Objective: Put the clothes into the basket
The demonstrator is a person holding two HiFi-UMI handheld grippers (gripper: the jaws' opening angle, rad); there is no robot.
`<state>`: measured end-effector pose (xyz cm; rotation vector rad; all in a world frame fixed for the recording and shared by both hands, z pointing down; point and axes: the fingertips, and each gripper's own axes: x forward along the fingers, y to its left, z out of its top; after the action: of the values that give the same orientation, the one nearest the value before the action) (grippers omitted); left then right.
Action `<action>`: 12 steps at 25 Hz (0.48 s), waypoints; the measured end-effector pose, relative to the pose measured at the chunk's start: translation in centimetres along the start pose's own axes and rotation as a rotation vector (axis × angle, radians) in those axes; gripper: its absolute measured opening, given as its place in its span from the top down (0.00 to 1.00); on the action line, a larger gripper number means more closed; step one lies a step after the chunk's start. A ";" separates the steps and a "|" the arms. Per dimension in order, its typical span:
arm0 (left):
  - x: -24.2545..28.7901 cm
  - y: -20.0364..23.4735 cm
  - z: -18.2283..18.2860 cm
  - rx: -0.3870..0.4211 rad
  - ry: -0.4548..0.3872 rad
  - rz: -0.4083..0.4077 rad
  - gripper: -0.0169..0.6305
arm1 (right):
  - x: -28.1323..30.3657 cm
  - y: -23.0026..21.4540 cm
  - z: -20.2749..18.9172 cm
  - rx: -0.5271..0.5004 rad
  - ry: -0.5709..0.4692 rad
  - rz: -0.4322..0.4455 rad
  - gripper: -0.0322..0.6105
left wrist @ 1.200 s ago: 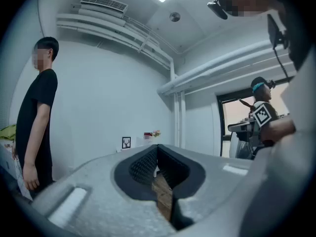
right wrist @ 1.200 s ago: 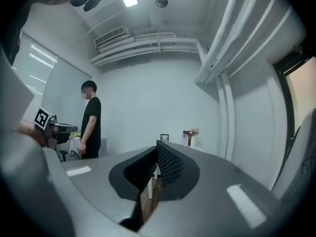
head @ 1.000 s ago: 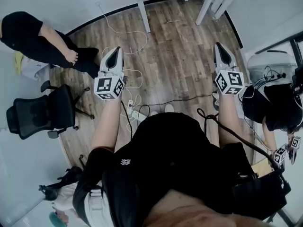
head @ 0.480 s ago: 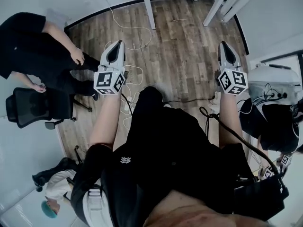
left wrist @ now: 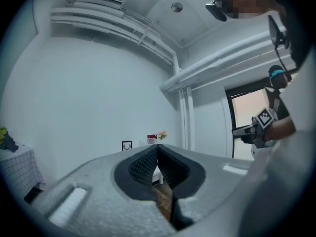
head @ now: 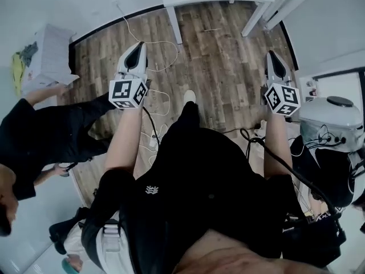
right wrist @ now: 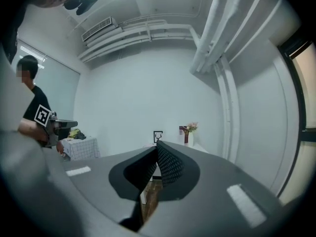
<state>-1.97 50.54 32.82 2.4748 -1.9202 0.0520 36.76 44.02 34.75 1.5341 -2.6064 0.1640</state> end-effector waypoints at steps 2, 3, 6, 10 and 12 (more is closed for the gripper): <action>3.0 2.0 0.1 -0.001 -0.001 -0.016 0.97 | 2.9 -0.4 0.9 0.001 0.000 -0.012 0.96; 4.6 3.2 0.2 -0.005 -0.002 -0.018 0.97 | 4.6 -0.4 1.5 0.000 0.002 -0.011 0.96; 9.2 6.8 0.5 -0.014 -0.006 -0.023 0.97 | 10.1 -0.1 3.0 -0.018 0.016 0.006 0.96; 14.6 10.3 -0.3 -0.045 -0.009 -0.033 0.97 | 16.4 -0.5 4.3 -0.038 0.030 0.009 0.96; 16.9 12.2 -0.5 -0.055 -0.012 -0.030 0.97 | 19.6 -0.1 4.9 -0.046 0.028 0.016 0.96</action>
<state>-9.59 31.15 33.67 2.4730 -1.8622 -0.0152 27.23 26.31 32.85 1.4857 -2.5824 0.1250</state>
